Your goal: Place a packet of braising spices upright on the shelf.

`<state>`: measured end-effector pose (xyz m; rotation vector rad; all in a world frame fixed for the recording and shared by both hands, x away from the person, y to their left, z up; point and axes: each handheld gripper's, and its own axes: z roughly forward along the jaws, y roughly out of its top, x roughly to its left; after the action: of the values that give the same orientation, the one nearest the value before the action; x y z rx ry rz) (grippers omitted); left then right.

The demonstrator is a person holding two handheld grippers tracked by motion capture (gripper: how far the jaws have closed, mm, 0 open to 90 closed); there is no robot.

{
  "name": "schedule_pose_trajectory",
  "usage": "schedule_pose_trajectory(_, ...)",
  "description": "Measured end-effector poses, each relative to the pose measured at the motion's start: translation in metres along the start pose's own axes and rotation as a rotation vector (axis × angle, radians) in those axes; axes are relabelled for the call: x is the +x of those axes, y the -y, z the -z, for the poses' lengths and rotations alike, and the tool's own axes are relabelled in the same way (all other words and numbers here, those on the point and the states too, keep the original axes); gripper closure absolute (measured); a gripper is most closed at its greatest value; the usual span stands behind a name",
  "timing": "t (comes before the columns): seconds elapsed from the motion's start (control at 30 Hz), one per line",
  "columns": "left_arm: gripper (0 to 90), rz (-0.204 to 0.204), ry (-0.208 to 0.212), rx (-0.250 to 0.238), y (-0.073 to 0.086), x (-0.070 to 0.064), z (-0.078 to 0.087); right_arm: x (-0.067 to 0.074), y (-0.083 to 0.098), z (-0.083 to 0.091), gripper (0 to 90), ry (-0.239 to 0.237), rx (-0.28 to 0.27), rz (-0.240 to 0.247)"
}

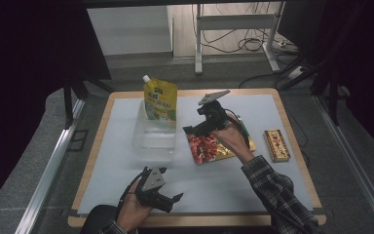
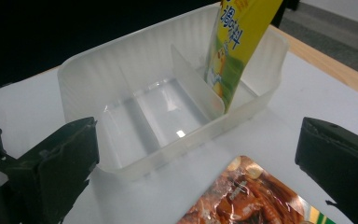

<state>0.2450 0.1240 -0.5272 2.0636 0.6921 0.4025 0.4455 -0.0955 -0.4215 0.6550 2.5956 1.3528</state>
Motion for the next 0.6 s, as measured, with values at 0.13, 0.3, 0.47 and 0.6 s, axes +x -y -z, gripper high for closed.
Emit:
schedule_pose_trajectory(0.13, 0.0, 0.010, 0.007, -0.006, 0.000, 0.002, 0.000, 0.003, 0.007, 0.006, 0.0, 0.021, 0.003, 0.011)
schedule_pose_trajectory(0.3, 0.0, 0.015, 0.005, -0.024, 0.001, 0.003, 0.001, 0.005, 0.017, 0.015, 0.0, 0.052, 0.009, 0.029)
schedule_pose_trajectory(0.47, 0.0, 0.010, 0.006, -0.030, 0.000, 0.002, 0.001, 0.007, 0.029, 0.024, 0.0, 0.074, 0.016, 0.025)
schedule_pose_trajectory(0.6, 0.0, 0.008, 0.005, -0.046, 0.000, 0.002, 0.001, 0.008, 0.040, 0.029, 0.0, 0.083, 0.019, 0.026)
